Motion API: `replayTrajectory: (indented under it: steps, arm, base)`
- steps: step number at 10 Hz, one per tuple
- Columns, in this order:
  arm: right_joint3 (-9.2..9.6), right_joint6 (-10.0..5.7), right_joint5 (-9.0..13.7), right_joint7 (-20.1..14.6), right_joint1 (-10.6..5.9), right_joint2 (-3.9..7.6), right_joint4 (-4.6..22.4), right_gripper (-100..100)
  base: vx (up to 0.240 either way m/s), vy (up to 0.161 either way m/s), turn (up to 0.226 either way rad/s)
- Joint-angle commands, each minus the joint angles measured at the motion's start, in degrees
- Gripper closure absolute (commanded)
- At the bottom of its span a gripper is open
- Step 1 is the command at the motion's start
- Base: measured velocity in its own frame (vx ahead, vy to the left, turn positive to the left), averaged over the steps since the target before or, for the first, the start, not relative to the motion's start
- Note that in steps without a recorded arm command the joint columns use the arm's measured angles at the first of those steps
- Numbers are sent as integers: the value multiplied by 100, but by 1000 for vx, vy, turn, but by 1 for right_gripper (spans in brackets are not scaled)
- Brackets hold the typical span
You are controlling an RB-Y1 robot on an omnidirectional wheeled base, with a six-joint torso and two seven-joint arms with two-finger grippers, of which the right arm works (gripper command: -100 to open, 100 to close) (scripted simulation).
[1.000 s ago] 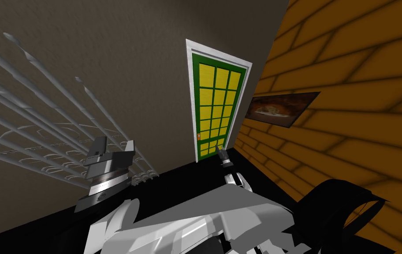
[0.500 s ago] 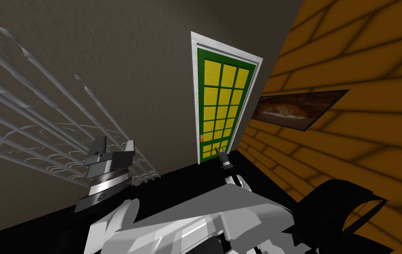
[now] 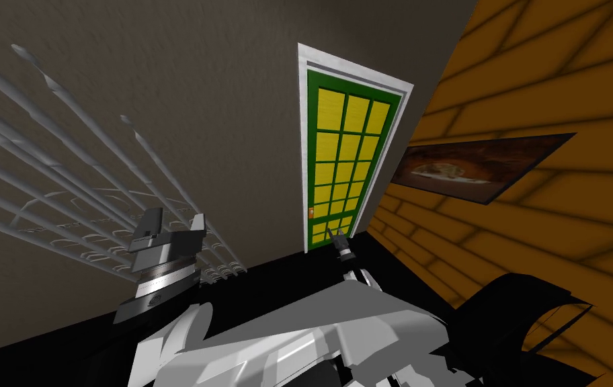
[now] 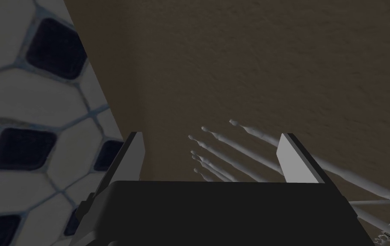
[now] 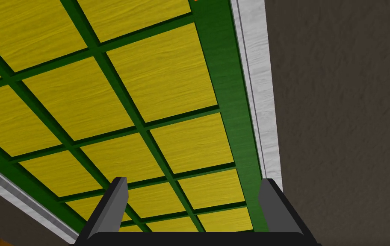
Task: Pull the door open
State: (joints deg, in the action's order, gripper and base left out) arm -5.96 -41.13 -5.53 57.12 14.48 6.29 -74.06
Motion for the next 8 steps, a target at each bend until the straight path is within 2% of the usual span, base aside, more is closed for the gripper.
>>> replayTrajectory:
  steps: [1, 7, 8]
  arm:
    - [-21, -69, -18, 189, -41, 15, 212, -100]
    - [-79, -267, -88, 805, -164, 17, 885, -100]
    - [-96, -326, -109, 987, -200, 16, 1083, -100]
  base:
    - [122, 33, 57]
    - [107, 10, 62]
    - [133, 14, 87]
